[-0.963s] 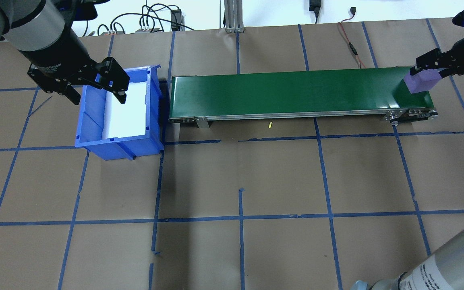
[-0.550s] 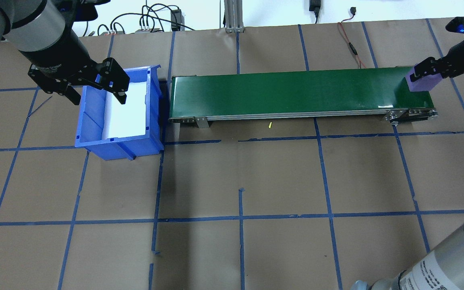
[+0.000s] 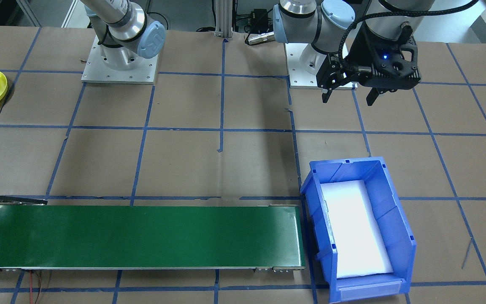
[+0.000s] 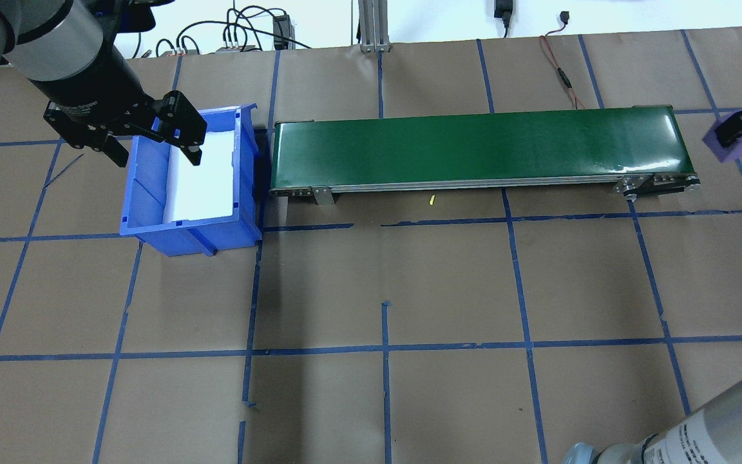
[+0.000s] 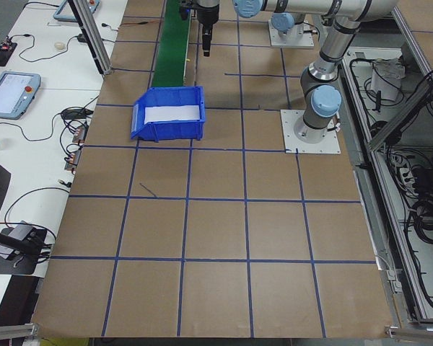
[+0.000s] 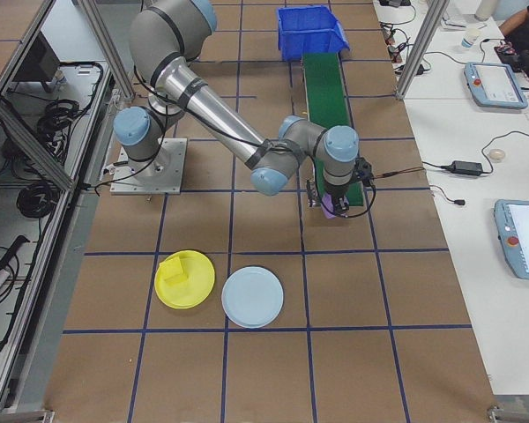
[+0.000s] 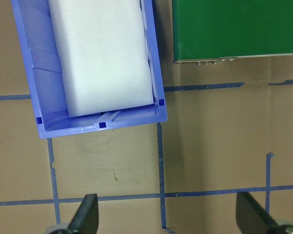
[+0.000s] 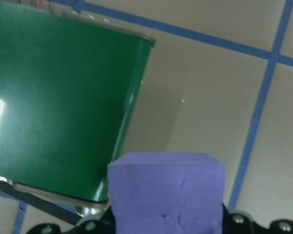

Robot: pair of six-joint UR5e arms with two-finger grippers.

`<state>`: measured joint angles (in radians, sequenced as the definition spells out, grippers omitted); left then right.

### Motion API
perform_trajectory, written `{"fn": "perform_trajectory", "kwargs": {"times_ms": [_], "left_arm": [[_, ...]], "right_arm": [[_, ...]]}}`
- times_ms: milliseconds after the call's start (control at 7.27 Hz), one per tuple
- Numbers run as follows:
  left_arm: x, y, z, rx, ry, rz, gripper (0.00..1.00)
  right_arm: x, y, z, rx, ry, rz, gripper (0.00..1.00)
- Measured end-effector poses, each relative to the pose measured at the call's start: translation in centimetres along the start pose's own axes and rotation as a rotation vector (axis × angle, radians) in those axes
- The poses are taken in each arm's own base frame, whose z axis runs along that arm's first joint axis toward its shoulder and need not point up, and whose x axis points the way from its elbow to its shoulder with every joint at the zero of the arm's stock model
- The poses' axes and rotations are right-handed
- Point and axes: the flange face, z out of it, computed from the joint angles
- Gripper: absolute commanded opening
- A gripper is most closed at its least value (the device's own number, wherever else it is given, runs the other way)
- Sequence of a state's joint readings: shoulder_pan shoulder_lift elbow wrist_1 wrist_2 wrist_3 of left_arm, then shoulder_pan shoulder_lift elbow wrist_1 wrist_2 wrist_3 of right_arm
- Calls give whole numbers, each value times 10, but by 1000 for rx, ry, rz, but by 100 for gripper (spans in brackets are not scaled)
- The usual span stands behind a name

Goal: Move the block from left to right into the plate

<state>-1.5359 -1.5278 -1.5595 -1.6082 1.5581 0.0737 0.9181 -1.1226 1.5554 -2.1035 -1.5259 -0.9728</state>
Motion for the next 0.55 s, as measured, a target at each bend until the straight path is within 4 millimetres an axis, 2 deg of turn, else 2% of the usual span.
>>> {"fn": "perform_trajectory", "kwargs": {"times_ms": [275,413,550], "left_arm": [[-3,0,-4,-4,-2,-6,100],[-5,2,-7,-12,-2,-12,100],[-7,3,-11,-17,-4,-17,100]], "right_arm": [[71,104,9,-89,35,-42,5],[95,153,17,-112,41,-47,9],[110,195,27,-131,40,-47,36]]}}
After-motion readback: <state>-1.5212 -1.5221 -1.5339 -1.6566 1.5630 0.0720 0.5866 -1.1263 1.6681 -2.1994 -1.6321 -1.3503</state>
